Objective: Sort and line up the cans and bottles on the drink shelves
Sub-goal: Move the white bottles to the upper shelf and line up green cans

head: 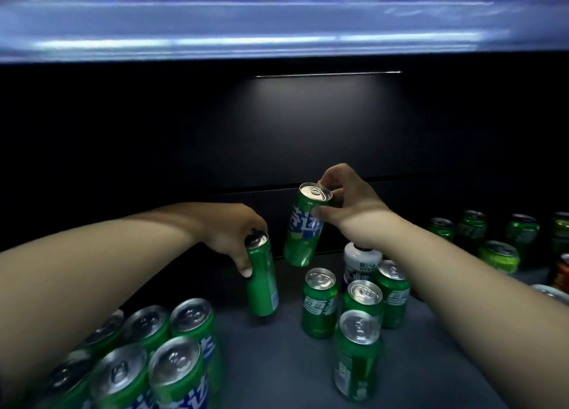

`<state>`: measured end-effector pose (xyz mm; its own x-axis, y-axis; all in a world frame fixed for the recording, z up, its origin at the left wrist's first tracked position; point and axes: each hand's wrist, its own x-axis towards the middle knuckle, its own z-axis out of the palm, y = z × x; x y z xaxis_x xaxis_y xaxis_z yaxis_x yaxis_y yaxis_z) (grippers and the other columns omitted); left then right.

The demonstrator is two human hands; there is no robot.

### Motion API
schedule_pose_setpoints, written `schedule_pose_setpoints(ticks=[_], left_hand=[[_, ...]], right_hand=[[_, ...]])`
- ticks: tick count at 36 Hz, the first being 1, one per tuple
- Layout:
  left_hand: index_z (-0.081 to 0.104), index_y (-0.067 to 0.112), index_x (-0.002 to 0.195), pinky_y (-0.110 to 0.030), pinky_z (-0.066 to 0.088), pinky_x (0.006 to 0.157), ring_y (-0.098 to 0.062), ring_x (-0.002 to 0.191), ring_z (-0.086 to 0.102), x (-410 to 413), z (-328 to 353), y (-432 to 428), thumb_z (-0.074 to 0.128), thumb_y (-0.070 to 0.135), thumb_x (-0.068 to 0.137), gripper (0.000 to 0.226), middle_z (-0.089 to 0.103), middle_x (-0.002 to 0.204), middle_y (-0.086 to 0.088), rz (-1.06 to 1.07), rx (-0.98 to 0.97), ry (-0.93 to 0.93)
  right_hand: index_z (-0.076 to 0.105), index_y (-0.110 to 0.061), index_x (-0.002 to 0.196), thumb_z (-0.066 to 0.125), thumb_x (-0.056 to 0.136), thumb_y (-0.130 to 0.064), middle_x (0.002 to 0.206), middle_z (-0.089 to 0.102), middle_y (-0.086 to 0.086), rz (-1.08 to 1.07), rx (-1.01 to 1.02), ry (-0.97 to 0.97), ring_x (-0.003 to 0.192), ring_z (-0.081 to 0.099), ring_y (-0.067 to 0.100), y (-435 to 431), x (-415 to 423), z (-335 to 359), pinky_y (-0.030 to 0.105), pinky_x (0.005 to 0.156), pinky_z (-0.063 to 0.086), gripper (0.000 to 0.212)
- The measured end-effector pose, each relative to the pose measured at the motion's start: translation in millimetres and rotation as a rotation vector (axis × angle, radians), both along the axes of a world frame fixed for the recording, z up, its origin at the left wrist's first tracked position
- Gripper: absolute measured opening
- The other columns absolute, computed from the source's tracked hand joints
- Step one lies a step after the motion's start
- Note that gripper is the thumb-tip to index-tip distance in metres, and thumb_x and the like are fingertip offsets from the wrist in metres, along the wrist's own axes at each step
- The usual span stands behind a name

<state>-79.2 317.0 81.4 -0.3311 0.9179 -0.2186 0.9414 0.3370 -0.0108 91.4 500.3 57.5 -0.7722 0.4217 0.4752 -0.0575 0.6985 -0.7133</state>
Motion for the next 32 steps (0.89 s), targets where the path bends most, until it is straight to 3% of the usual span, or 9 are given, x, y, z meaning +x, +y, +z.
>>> schedule_pose_setpoints(ticks=[5, 9, 11, 14, 17, 21, 25, 28, 32], left_hand=[[0.065, 0.031, 0.107, -0.037, 0.057, 0.081, -0.008, 0.088, 0.064, 30, -10, -10, 0.084, 0.063, 0.054, 0.065, 0.067, 0.097, 0.014, 0.104, -0.032, -0.009], [0.067, 0.023, 0.104, -0.037, 0.056, 0.079, -0.016, 0.086, 0.063, 50, -24, -13, 0.08, 0.07, 0.056, 0.069, 0.066, 0.096, 0.007, 0.11, -0.117, 0.08], [0.067, 0.021, 0.099, -0.035, 0.056, 0.075, -0.017, 0.081, 0.063, 58, -32, -16, 0.079, 0.072, 0.055, 0.069, 0.067, 0.09, 0.005, 0.145, -0.131, 0.113], [0.066, 0.019, 0.091, -0.031, 0.052, 0.066, -0.017, 0.075, 0.063, 67, -46, -22, 0.08, 0.07, 0.053, 0.065, 0.067, 0.08, 0.005, 0.215, -0.09, 0.133], [0.065, 0.023, 0.091, -0.031, 0.053, 0.066, -0.015, 0.075, 0.063, 72, -57, -29, 0.082, 0.066, 0.053, 0.06, 0.066, 0.079, 0.008, 0.279, -0.006, 0.101], [0.065, 0.031, 0.117, -0.028, 0.053, 0.086, -0.01, 0.097, 0.065, 75, -68, -42, 0.085, 0.047, 0.065, 0.058, 0.069, 0.107, 0.014, 0.286, 0.216, -0.079], [0.053, 0.024, 0.142, -0.018, 0.04, 0.097, -0.008, 0.12, 0.056, 75, -73, -52, 0.081, 0.034, 0.078, 0.07, 0.06, 0.135, 0.009, 0.268, 0.302, -0.165], [0.066, 0.033, 0.117, -0.026, 0.051, 0.084, -0.011, 0.096, 0.063, 69, -70, -57, 0.082, 0.048, 0.071, 0.051, 0.069, 0.107, 0.011, 0.279, 0.3, -0.09], [0.062, 0.029, 0.086, -0.032, 0.053, 0.067, -0.011, 0.076, 0.061, 60, -67, -62, 0.074, 0.074, 0.057, 0.055, 0.064, 0.08, 0.01, 0.328, 0.279, 0.017]], right_hand=[[0.051, -0.025, 0.099, 0.08, 0.079, -0.017, 0.105, 0.063, 0.002, 0.123, 0.009, 0.005, 0.098, 0.064, 0.027, -20, 36, 4, 0.048, 0.083, 0.055, 0.036], [0.051, -0.035, 0.095, 0.076, 0.063, -0.042, 0.103, 0.062, -0.005, 0.187, 0.005, -0.044, 0.096, 0.064, 0.027, -36, 55, -7, 0.055, 0.081, 0.054, 0.041], [0.051, -0.036, 0.096, 0.079, 0.069, -0.036, 0.105, 0.06, -0.009, 0.219, 0.013, -0.079, 0.098, 0.063, 0.021, -42, 64, -17, 0.049, 0.082, 0.053, 0.04], [0.049, -0.032, 0.099, 0.08, 0.08, -0.024, 0.107, 0.058, -0.011, 0.242, 0.067, -0.154, 0.096, 0.057, 0.007, -50, 73, -33, 0.019, 0.081, 0.043, 0.037], [0.048, -0.032, 0.098, 0.078, 0.082, -0.023, 0.107, 0.055, -0.011, 0.255, 0.076, -0.196, 0.096, 0.056, 0.008, -62, 76, -48, 0.027, 0.08, 0.046, 0.036], [0.046, -0.03, 0.101, 0.076, 0.084, -0.022, 0.107, 0.049, -0.016, 0.24, 0.107, -0.259, 0.1, 0.053, 0.011, -75, 78, -64, 0.025, 0.08, 0.046, 0.035], [0.044, -0.033, 0.102, 0.075, 0.084, -0.021, 0.107, 0.047, -0.014, 0.203, 0.152, -0.331, 0.104, 0.048, 0.014, -81, 81, -76, 0.041, 0.093, 0.046, 0.038], [0.043, -0.033, 0.109, 0.072, 0.086, -0.023, 0.115, 0.049, -0.012, 0.193, 0.217, -0.399, 0.106, 0.051, 0.014, -81, 84, -80, 0.043, 0.096, 0.047, 0.038], [0.035, -0.03, 0.146, 0.066, 0.092, -0.03, 0.149, 0.038, -0.006, 0.163, 0.356, -0.503, 0.131, 0.048, 0.021, -84, 84, -75, 0.041, 0.108, 0.042, 0.061]])
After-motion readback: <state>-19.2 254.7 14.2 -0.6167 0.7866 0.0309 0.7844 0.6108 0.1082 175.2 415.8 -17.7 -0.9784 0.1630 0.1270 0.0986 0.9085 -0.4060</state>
